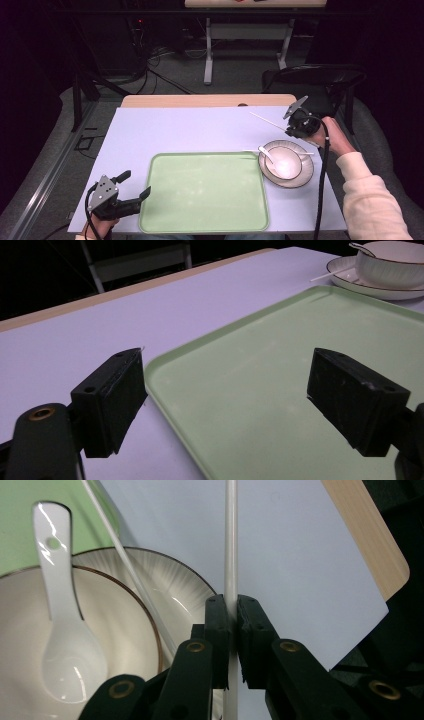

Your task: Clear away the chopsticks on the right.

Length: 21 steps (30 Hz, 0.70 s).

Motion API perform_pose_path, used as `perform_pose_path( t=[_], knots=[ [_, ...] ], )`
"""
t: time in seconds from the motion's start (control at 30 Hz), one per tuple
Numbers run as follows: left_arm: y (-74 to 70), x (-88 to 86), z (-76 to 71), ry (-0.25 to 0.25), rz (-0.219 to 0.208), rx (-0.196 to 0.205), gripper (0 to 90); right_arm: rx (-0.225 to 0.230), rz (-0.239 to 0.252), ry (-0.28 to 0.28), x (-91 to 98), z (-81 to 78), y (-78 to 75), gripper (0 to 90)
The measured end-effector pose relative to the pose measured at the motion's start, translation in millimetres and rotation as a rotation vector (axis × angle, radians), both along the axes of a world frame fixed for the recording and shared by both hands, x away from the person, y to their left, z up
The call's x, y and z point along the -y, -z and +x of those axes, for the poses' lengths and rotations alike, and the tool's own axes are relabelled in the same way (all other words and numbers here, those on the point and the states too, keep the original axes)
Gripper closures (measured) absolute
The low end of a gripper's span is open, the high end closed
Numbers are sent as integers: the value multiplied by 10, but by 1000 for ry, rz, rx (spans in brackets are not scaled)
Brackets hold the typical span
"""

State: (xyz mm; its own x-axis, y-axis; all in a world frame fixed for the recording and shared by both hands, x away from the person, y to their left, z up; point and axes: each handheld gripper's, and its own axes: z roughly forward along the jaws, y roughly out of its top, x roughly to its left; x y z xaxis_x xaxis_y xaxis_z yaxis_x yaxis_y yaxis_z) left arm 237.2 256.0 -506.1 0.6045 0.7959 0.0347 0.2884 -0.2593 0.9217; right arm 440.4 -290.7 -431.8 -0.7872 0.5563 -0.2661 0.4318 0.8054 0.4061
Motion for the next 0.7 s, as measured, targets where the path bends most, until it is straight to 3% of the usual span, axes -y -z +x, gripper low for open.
perform_pose_path(
  t=[0.33, 0.57, 0.7],
  knots=[
    [1, 0, 2, 0, -1, 0, 156, 12, 37, 112, -180, -285, -185, 839],
    [0, 0, 0, -1, 0, 0, 156, -8, 72, 191, -338, -510, -207, 839],
    [1, 2, 2, 0, -1, 0, 156, -23, 117, 223, -383, -633, -194, 839]
  ],
)
